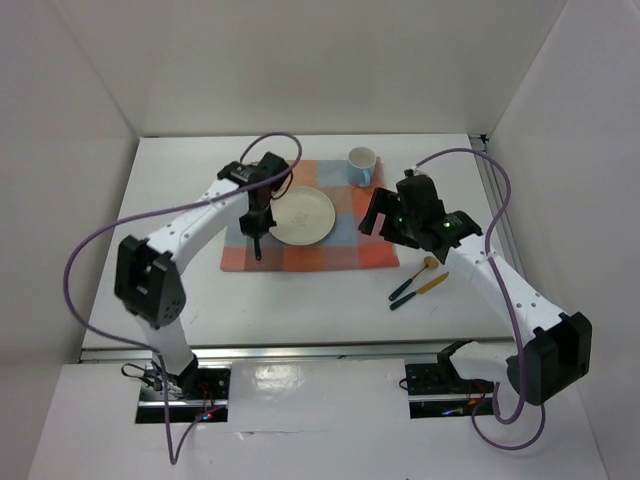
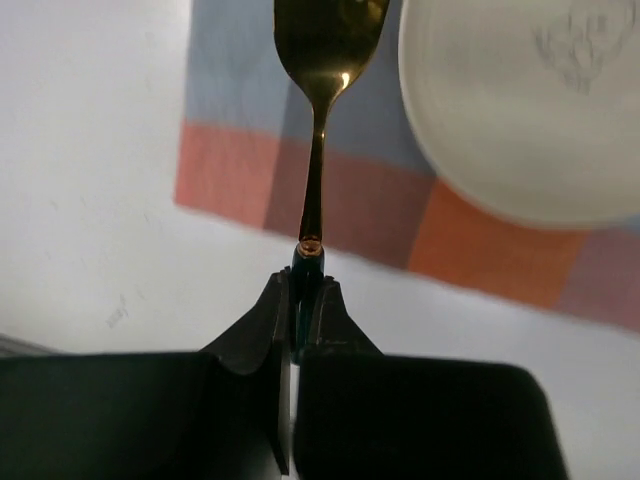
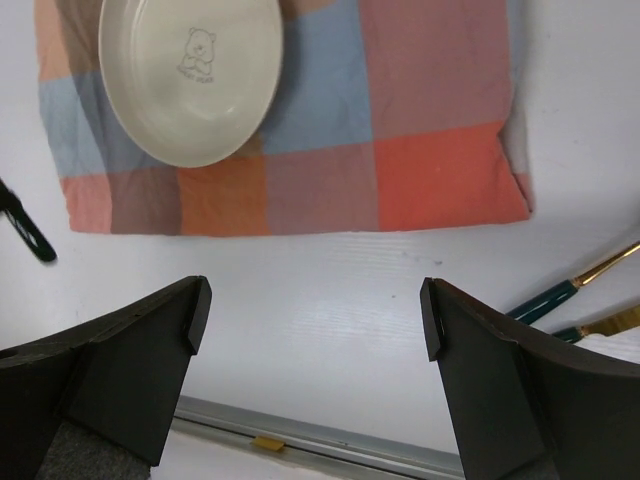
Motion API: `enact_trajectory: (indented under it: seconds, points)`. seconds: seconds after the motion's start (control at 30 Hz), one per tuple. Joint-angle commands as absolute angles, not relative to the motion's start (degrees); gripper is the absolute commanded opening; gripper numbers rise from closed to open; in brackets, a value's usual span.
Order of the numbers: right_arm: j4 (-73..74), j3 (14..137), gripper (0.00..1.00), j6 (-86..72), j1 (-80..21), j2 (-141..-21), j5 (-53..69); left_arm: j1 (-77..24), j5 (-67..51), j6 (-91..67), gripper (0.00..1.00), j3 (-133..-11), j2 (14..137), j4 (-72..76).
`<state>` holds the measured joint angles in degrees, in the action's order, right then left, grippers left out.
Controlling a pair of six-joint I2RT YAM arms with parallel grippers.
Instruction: Set the dinner table for one person
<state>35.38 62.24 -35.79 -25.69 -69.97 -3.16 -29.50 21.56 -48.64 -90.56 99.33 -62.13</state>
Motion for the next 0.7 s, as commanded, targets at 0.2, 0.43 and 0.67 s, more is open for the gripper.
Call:
enact_trajectory:
  seconds: [0.2,0.43,0.67]
  points:
    - [40.1,61.1,0.99,-34.2,-21.5,-70.7,-4.6,-21.1,30.8,-30.1,0.00,-118.2,123.6,-68.3]
    - [48.9,55.6,0.82,-46.6,-20.3,-70.2,-10.7,-17.7,24.0,-25.5,0.00,-121.0,130.9,-63.9]
    - [51.3,45.6,0.62,-59.3,-19.2,-62.0,-10.7,-17.7,19.6,-24.3,0.00,-121.5,136.6,-61.1]
